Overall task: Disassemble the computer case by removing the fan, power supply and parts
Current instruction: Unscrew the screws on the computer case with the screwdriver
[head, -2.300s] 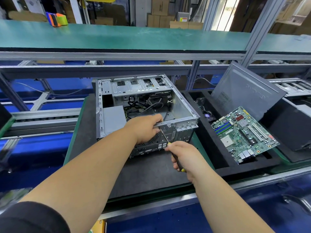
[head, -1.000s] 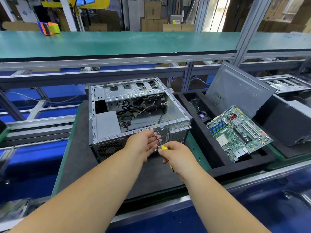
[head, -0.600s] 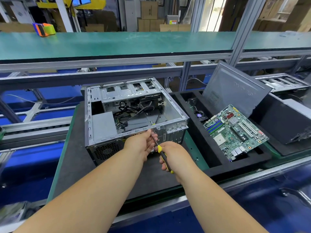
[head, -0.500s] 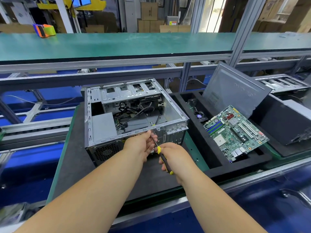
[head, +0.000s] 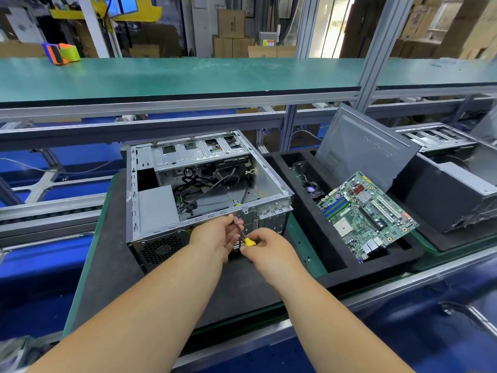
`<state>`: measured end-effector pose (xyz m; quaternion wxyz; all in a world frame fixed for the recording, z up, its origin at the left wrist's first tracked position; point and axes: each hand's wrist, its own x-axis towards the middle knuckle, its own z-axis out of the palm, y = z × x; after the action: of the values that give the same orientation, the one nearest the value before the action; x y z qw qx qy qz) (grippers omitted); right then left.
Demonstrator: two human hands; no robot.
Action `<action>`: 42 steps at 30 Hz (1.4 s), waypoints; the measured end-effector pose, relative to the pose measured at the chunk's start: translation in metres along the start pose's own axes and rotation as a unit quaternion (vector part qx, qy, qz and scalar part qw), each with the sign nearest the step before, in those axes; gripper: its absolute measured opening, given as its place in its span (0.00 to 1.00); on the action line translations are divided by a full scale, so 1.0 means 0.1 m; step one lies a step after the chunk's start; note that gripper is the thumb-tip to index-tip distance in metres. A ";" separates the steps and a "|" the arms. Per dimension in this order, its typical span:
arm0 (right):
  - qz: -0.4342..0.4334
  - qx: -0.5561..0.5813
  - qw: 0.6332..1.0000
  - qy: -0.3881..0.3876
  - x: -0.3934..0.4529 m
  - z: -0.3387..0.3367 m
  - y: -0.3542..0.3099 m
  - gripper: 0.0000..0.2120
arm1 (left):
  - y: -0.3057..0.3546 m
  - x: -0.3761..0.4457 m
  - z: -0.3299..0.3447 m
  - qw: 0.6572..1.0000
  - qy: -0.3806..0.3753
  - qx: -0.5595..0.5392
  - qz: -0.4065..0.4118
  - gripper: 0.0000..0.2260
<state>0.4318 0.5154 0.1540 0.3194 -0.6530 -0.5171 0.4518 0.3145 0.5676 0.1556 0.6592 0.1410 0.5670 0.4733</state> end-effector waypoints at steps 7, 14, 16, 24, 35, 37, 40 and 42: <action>0.044 0.040 0.998 -0.018 0.02 -0.02 -0.05 0.08 | -0.01 0.01 0.01 1.000 -0.008 -0.004 0.000 0.09; 0.012 0.027 1.000 0.001 0.04 0.02 0.01 0.02 | 0.00 -0.01 0.00 1.000 -0.010 0.004 -0.009 0.09; 0.000 0.002 1.000 0.015 0.04 0.03 0.02 0.01 | 0.01 -0.02 -0.01 1.000 -0.011 0.009 -0.011 0.09; -0.015 -0.068 0.997 0.030 0.01 0.03 0.04 0.07 | -0.01 -0.01 -0.02 1.000 -0.007 0.005 0.009 0.06; -0.005 -0.050 0.999 0.022 0.03 -0.04 0.06 0.02 | -0.01 -0.03 -0.02 1.000 -0.016 0.013 0.000 0.08; -0.006 -0.059 0.998 0.020 0.03 -0.07 0.07 0.03 | -0.01 -0.03 -0.02 1.000 -0.017 0.018 -0.001 0.08; -0.003 -0.064 0.998 0.021 0.02 -0.11 0.07 0.04 | -0.02 -0.03 -0.03 0.999 -0.022 0.024 -0.004 0.07; -0.001 -0.062 0.998 0.021 0.02 -0.13 0.08 0.05 | -0.03 -0.03 -0.04 0.999 -0.025 0.026 -0.002 0.07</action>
<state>0.4467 0.5153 0.1512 0.2895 -0.6806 -0.5380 0.4043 0.3131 0.5627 0.1535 0.6702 0.1690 0.5630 0.4532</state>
